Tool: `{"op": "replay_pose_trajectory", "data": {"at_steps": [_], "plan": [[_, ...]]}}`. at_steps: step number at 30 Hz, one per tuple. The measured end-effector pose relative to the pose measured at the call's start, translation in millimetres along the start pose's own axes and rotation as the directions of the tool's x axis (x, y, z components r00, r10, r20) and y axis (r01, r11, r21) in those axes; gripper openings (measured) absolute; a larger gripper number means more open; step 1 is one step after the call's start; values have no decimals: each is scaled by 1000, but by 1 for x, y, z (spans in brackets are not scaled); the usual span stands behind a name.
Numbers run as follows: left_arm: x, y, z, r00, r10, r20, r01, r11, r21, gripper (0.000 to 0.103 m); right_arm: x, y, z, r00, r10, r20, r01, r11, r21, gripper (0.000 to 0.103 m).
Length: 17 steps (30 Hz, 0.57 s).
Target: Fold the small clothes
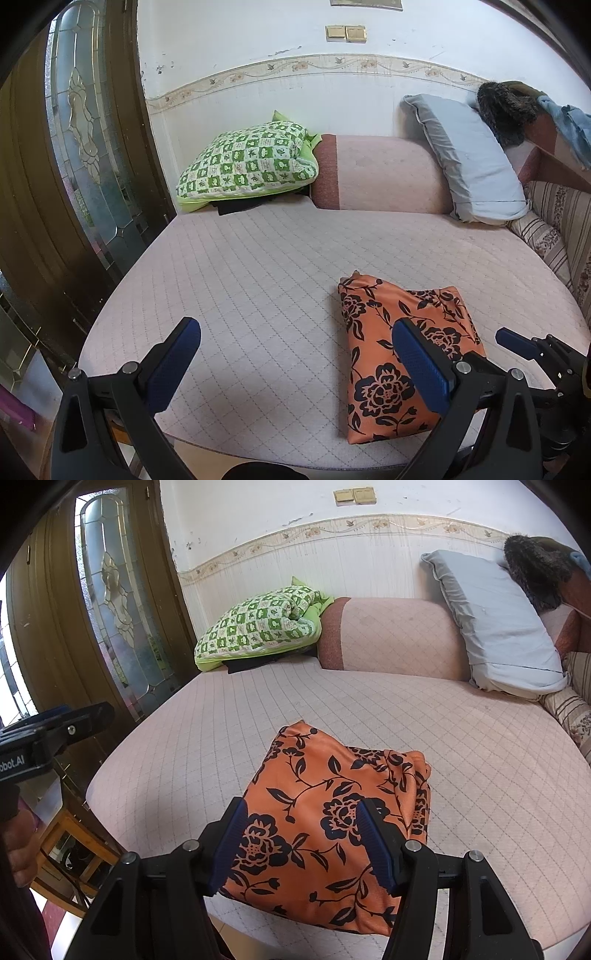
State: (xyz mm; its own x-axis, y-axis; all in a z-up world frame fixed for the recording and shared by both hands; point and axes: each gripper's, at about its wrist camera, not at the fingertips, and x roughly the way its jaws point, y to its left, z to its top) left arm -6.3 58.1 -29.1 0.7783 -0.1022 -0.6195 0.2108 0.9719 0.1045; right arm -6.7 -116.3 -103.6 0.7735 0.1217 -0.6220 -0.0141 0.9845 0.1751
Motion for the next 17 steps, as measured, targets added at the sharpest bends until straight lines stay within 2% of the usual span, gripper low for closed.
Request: {"op": "replay_pose_trajectory", "data": {"at_steps": [9, 17], "plan": [[-5, 6, 0, 1000, 1, 12, -1, 1000, -6, 103, 1, 13, 2, 1000, 8, -1, -8, 1000, -21, 64], [12, 6, 2, 1000, -9, -13, 9, 999, -31, 103, 10, 13, 3, 1000, 21, -8, -21, 999, -26, 64]]}}
